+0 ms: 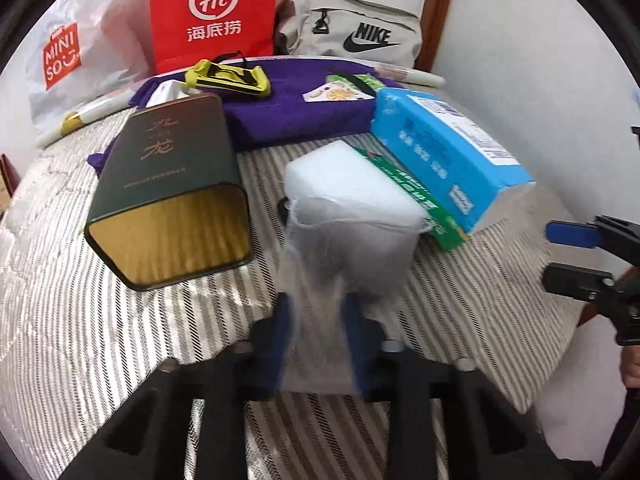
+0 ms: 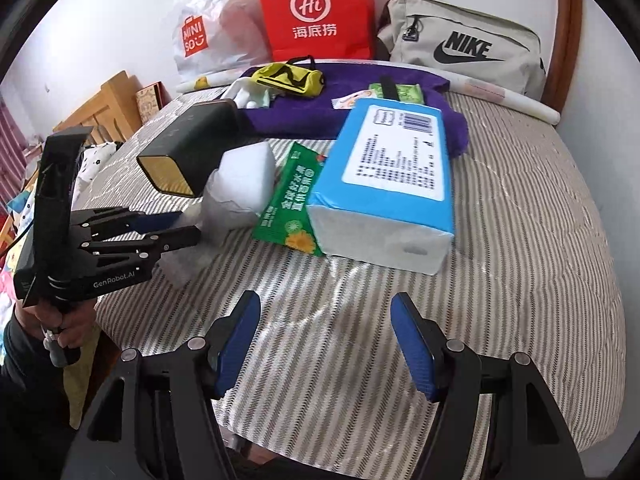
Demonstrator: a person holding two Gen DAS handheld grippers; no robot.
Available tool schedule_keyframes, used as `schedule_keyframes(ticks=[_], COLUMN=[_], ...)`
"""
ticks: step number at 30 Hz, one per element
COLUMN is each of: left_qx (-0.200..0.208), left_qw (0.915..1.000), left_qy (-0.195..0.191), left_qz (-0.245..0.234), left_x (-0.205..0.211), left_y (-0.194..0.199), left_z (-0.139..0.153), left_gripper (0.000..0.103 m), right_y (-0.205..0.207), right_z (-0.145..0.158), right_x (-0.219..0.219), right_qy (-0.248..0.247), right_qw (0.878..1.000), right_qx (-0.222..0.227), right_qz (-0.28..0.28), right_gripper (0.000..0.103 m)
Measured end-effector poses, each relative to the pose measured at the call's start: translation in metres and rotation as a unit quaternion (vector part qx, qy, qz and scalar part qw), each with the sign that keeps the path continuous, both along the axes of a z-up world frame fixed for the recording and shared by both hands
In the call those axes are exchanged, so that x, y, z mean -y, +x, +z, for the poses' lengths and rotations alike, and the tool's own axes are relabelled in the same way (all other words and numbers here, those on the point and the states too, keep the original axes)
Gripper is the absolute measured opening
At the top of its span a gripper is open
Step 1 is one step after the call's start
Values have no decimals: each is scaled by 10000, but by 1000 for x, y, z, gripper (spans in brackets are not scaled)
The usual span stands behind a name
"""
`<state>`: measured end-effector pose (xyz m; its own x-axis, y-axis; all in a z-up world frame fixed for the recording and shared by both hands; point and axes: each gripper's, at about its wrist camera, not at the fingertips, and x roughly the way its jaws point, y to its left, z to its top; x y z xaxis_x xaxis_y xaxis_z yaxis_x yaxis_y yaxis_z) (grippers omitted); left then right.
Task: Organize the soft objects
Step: 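Grasp the white mesh bag with the left tool while the right moves toward the white sponge, then lift the mesh bag with the left tool while the right grasps the white sponge block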
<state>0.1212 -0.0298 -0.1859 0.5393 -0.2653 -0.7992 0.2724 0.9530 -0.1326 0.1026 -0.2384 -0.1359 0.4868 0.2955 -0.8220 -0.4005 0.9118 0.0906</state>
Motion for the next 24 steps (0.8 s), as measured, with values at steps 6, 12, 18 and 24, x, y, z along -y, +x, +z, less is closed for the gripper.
schedule_keyframes(ticks=[6,12,18,24], left_qx=[-2,-61,-48,-96], left_qw=[9994,9984,9940,9939], left_qy=[-338,-97,345,48], left_qz=[113,548,1039,1093], left_x=[-19,-55,-83,-97], left_y=[-11,-27,-34,-33], left_z=[6,10,5,2], left_gripper=[5,5,5,5], right_y=[-1,7,23,50], right_z=[3,11,12,3], right_x=[-13,-34,-76,-111], right_qy=[-29,27,-200,-422], right_qw=[9999,9996,9970,9955], right_qx=[46,192,433,359], right_qz=[106,191,609,765], right_gripper=[66,66,60,60])
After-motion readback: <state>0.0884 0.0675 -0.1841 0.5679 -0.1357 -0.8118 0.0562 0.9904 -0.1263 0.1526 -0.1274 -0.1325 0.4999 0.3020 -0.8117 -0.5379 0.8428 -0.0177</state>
